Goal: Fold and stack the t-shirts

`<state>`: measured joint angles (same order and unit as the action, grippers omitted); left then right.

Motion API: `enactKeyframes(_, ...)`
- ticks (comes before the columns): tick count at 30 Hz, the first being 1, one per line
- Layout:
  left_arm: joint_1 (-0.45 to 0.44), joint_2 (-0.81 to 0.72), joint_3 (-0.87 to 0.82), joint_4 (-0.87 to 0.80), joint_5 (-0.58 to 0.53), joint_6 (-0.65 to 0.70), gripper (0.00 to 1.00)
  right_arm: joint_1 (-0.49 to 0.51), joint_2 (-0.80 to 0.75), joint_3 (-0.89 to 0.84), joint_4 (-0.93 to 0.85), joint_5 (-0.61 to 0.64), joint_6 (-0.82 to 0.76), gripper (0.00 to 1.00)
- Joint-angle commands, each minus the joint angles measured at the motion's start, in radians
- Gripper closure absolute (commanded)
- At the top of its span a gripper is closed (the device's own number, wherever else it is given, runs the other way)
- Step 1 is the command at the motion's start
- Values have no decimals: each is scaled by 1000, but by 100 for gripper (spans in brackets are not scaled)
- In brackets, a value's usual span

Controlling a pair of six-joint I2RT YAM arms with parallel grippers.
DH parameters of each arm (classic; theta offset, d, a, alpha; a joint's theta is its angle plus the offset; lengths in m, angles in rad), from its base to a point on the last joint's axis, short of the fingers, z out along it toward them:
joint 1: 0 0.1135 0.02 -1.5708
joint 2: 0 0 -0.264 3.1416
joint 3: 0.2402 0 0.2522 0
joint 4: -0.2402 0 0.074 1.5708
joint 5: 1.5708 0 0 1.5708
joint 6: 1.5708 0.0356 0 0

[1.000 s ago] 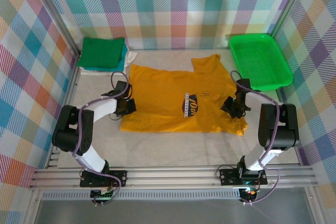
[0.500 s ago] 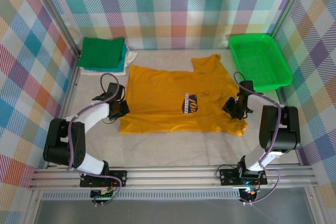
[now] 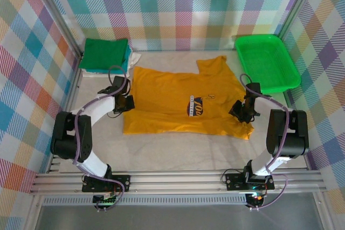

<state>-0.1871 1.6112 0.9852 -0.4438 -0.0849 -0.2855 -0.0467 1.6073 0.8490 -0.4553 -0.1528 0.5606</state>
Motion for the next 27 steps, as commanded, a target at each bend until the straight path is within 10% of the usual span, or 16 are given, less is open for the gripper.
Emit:
enactKeyframes(1, 9, 22, 39, -39, 11, 40, 100, -11, 16, 35, -38, 25, -9, 72)
enactKeyframes(9, 8, 26, 48, -63, 25, 56, 91, 154, -44, 196, -165, 119, -107, 65)
enactKeyframes(17, -4, -10, 35, -28, 37, 46, 56, 335, 117, 371, -253, 239, -100, 58)
enactKeyframes(27, -91, -149, -53, 13, 76, -60, 56, 373, 235, 378, -207, 227, -11, 62)
